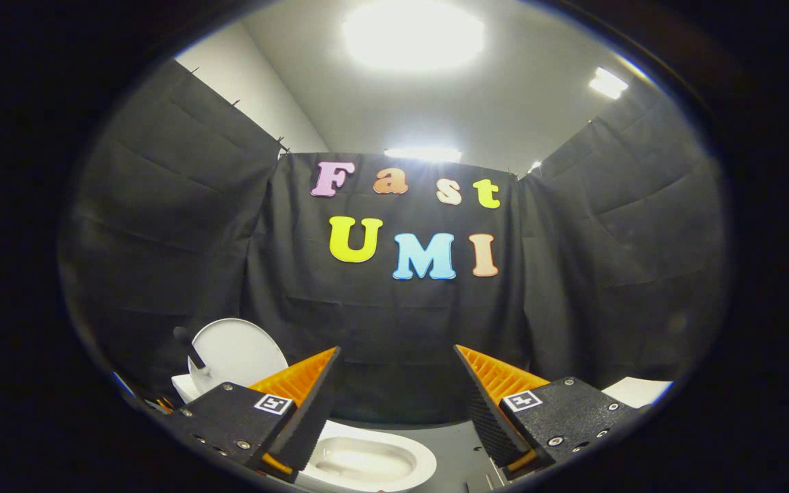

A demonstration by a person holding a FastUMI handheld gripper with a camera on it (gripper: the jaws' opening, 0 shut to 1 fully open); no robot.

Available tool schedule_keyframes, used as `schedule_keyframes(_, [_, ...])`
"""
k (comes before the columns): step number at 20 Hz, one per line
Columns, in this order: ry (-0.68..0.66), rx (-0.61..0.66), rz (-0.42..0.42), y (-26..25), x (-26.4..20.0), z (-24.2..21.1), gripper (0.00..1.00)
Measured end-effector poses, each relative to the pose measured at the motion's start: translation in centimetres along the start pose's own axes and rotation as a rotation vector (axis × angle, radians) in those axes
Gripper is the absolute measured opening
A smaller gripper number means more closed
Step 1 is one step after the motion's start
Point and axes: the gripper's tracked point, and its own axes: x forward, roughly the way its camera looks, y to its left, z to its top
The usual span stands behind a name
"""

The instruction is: Open the toilet lid.

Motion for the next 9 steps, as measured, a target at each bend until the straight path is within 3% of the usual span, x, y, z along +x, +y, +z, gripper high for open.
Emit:
schedule_keyframes(3, [0.011, 0.065, -0.003, 0.3, -0.3, -1.4, 0.96])
schedule_keyframes(9, [0.071, 0.052, -0.03, -0.2, 0.1, -2.2, 0.96])
